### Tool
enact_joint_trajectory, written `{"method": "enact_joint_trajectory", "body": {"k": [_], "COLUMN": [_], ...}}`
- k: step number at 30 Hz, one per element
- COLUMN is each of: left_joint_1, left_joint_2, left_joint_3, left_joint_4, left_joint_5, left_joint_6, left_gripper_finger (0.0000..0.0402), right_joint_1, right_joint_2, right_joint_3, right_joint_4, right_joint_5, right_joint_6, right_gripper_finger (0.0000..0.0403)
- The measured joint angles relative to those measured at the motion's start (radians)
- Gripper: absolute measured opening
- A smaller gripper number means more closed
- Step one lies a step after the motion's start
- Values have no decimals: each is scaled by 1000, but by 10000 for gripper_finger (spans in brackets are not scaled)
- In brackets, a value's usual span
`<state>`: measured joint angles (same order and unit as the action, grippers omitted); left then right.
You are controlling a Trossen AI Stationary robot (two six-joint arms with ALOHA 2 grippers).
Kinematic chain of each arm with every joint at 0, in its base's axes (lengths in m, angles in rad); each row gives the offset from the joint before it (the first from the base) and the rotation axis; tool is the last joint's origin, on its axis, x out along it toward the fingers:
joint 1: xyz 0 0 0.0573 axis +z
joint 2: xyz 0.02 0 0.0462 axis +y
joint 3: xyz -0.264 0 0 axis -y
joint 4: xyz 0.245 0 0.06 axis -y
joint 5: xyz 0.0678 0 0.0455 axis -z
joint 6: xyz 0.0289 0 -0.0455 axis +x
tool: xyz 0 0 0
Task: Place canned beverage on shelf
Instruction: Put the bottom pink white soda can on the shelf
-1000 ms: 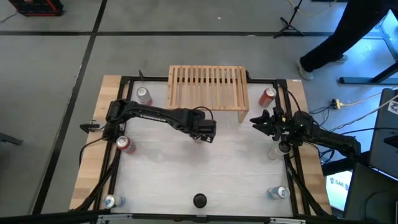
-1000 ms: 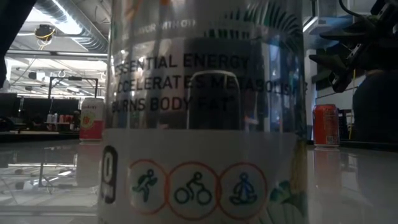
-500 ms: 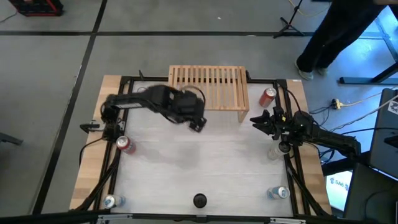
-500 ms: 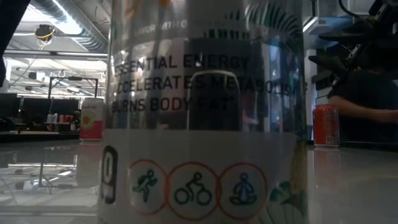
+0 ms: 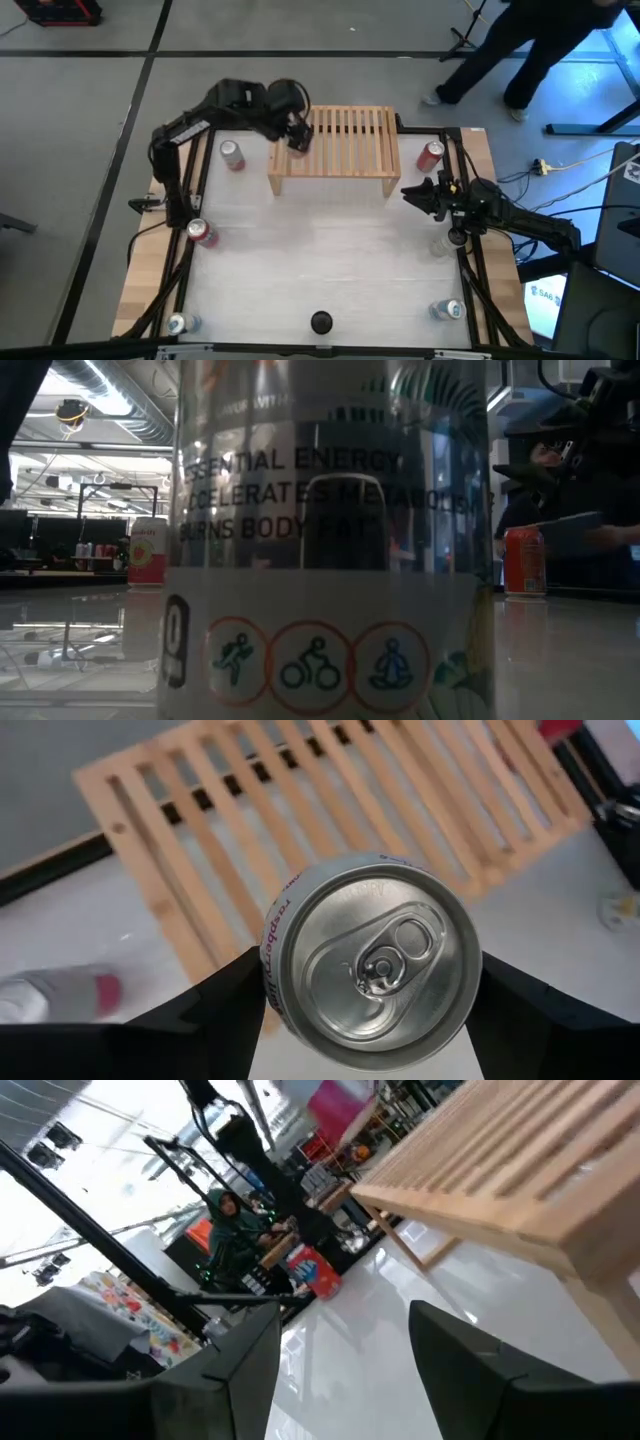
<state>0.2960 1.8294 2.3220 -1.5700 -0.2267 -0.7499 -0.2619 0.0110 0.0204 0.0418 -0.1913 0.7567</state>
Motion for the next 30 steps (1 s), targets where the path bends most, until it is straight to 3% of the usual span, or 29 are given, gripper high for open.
{"method": "enact_joint_trajectory", "body": {"k": [6,13,30], "left_joint_1": [98,131,233], "left_joint_2": [3,-1,-1], "left_joint_3": [-71,-161,-168], "left_joint_4": [-1,-2,10], "left_joint_5": [17,58,68], "left_joint_6": [62,112,157], "left_gripper_finger": [264,264,264], "right_joint_1": [0,0,0], "right_joint_2": [0,0,0], "right_joint_3": [0,0,0], "right_joint_4": [0,2,16], "right_joint_5": [0,0,9], "right_joint_6": [0,1,-4], "right_gripper_finger": [209,209,209]}}
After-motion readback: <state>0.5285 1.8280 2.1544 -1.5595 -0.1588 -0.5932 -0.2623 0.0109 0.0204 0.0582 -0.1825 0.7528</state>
